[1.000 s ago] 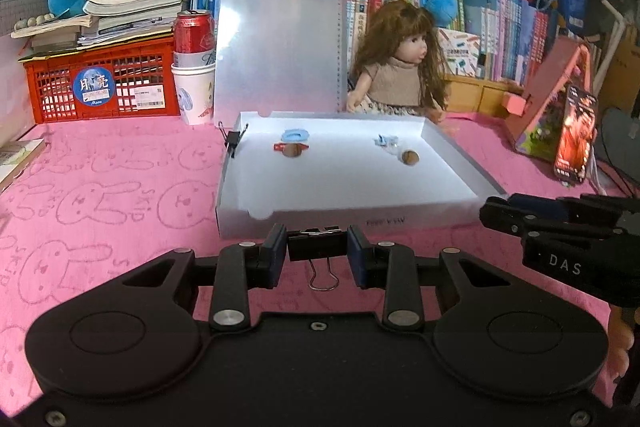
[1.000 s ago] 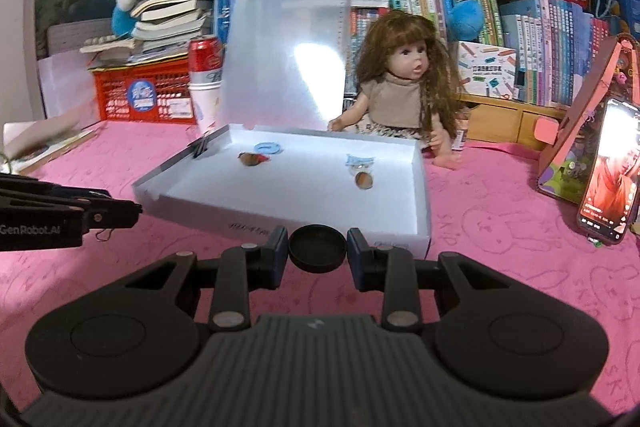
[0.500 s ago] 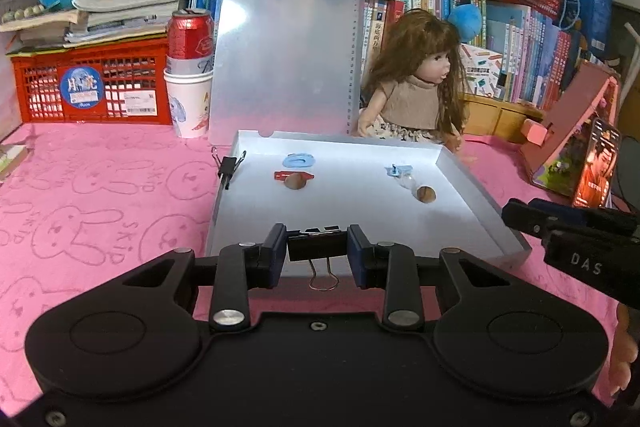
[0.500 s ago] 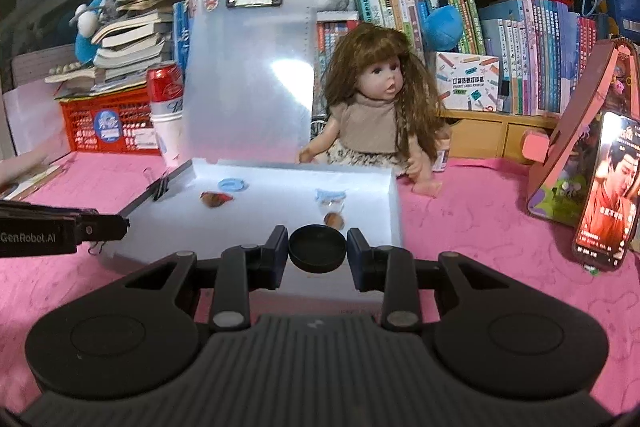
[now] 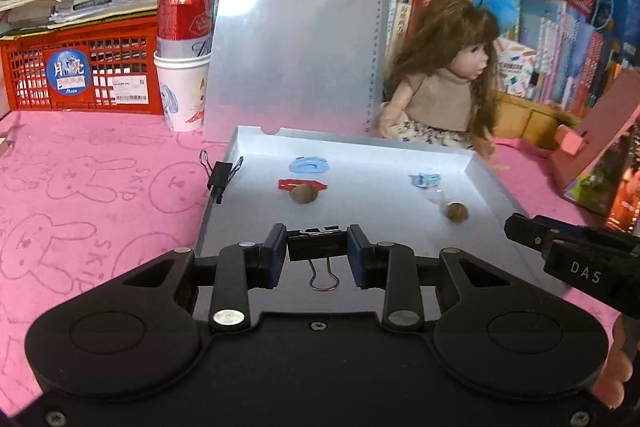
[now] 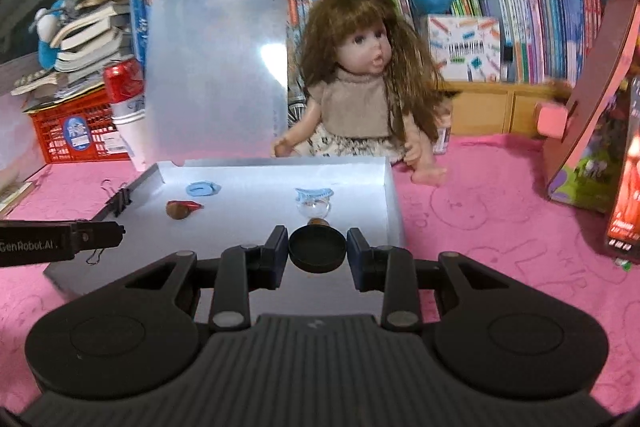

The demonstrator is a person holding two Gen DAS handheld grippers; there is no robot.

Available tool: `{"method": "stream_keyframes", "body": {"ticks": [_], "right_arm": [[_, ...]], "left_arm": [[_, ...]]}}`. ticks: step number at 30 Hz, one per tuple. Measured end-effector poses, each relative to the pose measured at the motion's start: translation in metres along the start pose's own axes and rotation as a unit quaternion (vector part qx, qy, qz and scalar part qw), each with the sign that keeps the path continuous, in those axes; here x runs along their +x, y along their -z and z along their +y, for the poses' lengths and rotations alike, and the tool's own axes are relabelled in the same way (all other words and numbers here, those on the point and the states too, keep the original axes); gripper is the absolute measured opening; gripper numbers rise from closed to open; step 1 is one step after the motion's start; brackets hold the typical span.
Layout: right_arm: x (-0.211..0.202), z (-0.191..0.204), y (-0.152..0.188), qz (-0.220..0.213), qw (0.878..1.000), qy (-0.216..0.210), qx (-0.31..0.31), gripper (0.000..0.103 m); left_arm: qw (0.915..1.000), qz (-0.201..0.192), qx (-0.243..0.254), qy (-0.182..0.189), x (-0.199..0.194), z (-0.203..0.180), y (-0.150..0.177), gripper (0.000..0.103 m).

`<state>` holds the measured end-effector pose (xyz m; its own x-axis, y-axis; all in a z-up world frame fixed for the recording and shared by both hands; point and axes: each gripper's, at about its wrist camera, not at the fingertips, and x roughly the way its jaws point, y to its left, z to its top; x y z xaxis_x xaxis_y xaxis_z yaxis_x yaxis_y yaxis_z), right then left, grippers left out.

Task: Organize rigid objects
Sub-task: 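Carry the binder clip and black lid into the white box with both tools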

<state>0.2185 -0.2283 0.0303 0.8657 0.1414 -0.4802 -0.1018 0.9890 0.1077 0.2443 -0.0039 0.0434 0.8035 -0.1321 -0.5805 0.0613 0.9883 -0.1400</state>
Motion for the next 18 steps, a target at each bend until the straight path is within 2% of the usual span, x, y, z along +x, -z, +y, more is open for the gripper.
{"method": "stream_keyframes", "body": {"ticks": [9, 18], "right_arm": [[0.032, -0.012, -0.003, 0.033, 0.998, -0.006, 0.05, 0.037], [0.051, -0.013, -0.003, 0.05, 0.997, 0.003, 0.054, 0.037]], "left_arm": [[0.9996, 0.024, -0.015, -0.005, 0.038, 0.004, -0.008, 0.031], [0.9992, 0.03, -0.019, -0.019, 0.062, 0.007, -0.011, 0.031]]}}
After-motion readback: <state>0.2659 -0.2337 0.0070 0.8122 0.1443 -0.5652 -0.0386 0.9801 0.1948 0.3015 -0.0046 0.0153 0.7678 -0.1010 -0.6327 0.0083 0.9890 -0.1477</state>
